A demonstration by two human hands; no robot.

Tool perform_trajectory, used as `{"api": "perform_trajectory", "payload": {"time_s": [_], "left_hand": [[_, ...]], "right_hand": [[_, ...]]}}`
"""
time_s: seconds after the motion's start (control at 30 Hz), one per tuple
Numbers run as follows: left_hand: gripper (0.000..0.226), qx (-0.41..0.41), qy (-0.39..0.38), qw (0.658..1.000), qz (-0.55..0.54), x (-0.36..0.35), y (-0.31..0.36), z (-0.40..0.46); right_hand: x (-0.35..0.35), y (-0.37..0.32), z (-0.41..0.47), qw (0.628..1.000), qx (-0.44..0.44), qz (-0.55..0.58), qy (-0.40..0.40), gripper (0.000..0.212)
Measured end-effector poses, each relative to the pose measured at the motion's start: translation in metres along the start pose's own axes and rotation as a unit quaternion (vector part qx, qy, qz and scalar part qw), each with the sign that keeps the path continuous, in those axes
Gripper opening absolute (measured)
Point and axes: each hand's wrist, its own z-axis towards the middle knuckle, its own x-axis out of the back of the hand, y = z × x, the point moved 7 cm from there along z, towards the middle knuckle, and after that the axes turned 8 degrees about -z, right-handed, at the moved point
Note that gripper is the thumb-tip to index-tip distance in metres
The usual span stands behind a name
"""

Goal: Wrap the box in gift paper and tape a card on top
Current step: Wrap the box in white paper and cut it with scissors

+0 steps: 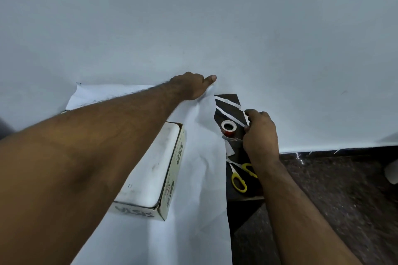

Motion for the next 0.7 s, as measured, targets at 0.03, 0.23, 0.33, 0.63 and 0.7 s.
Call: {"api": "perform_trajectory", "payload": {"time_s": [0.03,0.23,0.33,0.63,0.7], "left_hand": [[0.080,-0.002,0.022,1.000,0.017,0.003,0.001,-0.005],[0.064,-0.119,0.100,0.983,0.101,-0.007,0.036,-0.030],[0.049,-0.202,0.036,0.976,0.076,-0.033,0.062,-0.042],[0.059,-0.146,0.022,0.986,0.082,-0.054,0.055,-0.044],[0.058,-0.144,0.020,0.986,0.080,-0.053,0.057,-0.046]], "right_hand": [[0.002,-0.003,-0.001,1.000,0.012,0.000,0.002,0.051],[0.002,-0.011,-0.010,0.998,0.046,0.033,-0.031,0.033],[0.007,-0.010,-0.013,0.996,0.043,0.069,-0.026,0.045],[0.011,-0.009,-0.019,0.993,0.094,0.013,-0.069,0.016],[0.003,-0.008,-0.030,0.980,0.130,-0.050,-0.139,0.026]]}}
